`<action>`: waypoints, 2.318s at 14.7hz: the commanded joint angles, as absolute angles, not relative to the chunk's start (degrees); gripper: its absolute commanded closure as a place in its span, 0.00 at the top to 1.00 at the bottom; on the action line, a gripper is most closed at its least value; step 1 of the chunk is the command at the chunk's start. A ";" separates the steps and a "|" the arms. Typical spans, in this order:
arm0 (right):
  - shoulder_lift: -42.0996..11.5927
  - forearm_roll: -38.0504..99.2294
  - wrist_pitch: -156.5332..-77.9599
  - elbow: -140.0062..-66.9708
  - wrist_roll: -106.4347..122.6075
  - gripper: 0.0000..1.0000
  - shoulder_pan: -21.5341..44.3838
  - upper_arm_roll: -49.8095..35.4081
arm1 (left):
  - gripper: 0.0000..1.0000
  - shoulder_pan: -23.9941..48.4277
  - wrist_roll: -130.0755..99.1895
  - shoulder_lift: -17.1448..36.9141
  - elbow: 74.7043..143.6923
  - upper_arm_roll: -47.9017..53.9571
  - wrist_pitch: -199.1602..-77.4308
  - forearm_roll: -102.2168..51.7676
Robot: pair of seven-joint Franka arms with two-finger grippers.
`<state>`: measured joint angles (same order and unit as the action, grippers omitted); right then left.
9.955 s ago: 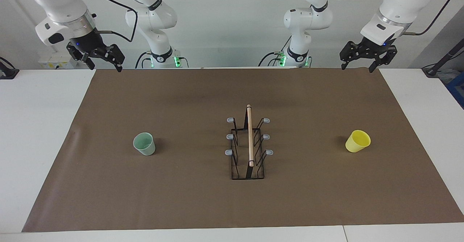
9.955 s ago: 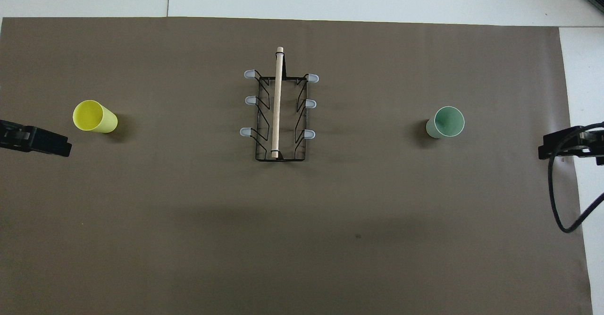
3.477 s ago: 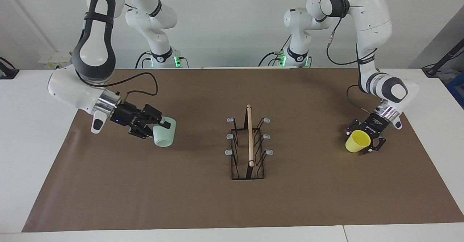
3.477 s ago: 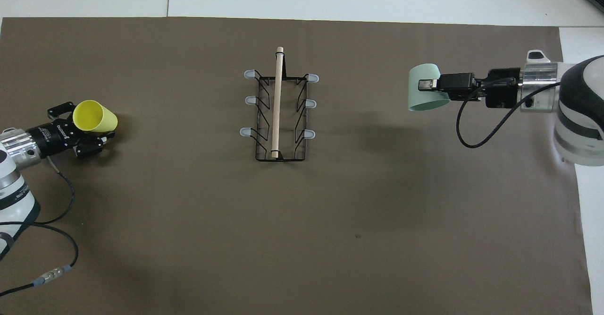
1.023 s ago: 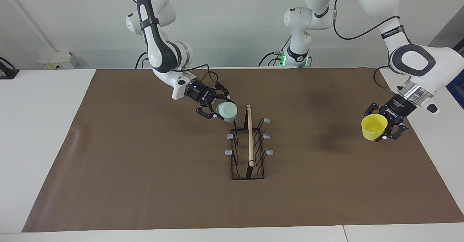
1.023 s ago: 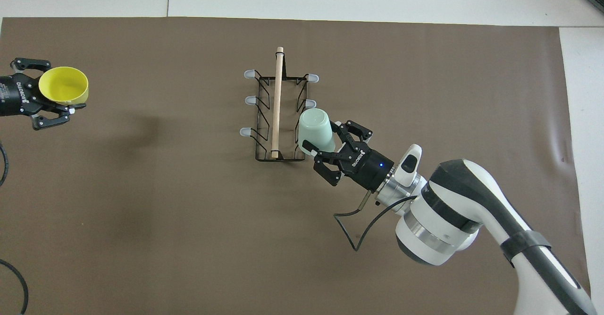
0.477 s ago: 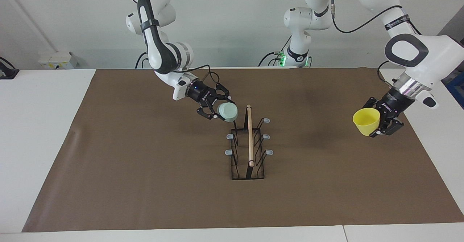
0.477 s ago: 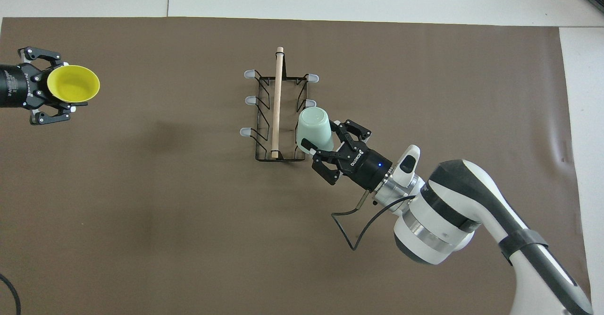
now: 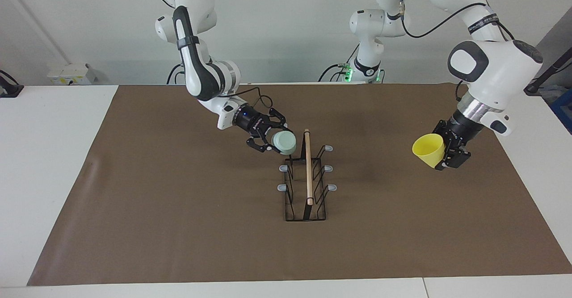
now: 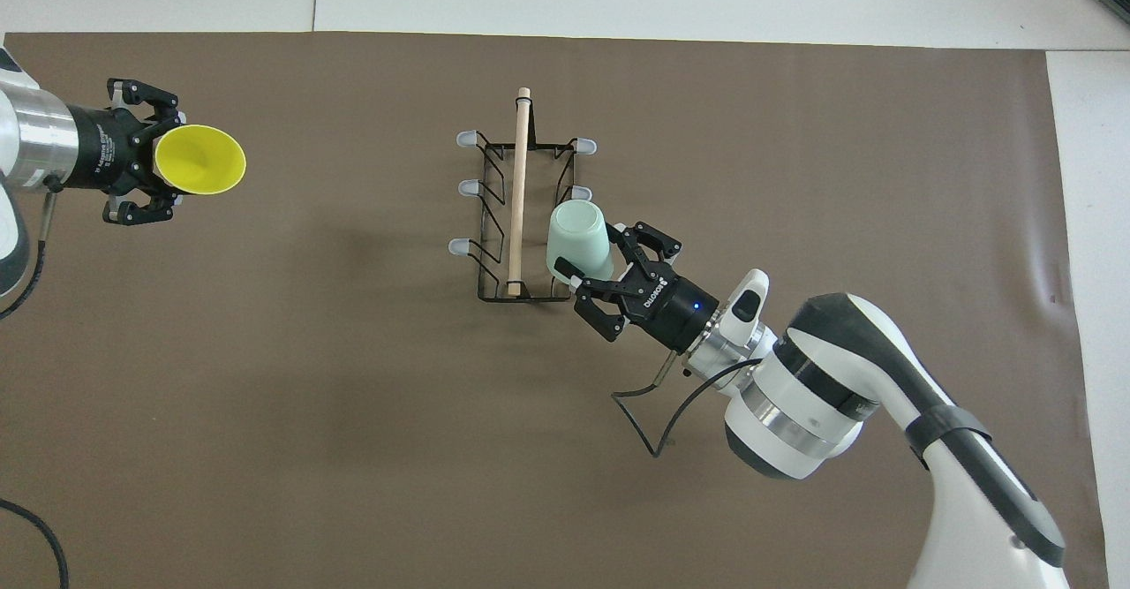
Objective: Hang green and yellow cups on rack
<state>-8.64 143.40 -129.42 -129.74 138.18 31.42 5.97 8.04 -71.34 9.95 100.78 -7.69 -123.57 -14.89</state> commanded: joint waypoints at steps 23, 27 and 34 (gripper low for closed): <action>-4.57 129.95 -142.29 -124.19 134.49 1.00 28.31 6.33 | 0.00 5.80 -117.32 7.38 102.48 21.78 -113.83 46.47; -4.48 114.21 -142.47 -121.82 124.39 1.00 24.79 6.50 | 0.00 5.80 -122.07 7.21 102.31 27.32 -108.73 52.73; -2.73 81.51 -141.59 -119.09 98.91 1.00 18.38 6.59 | 0.00 6.59 -126.38 10.36 101.95 37.42 -93.72 64.15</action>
<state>-4.00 87.75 -141.62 -118.82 105.24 19.53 6.91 6.48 -124.17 9.14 101.29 34.64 -97.99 60.66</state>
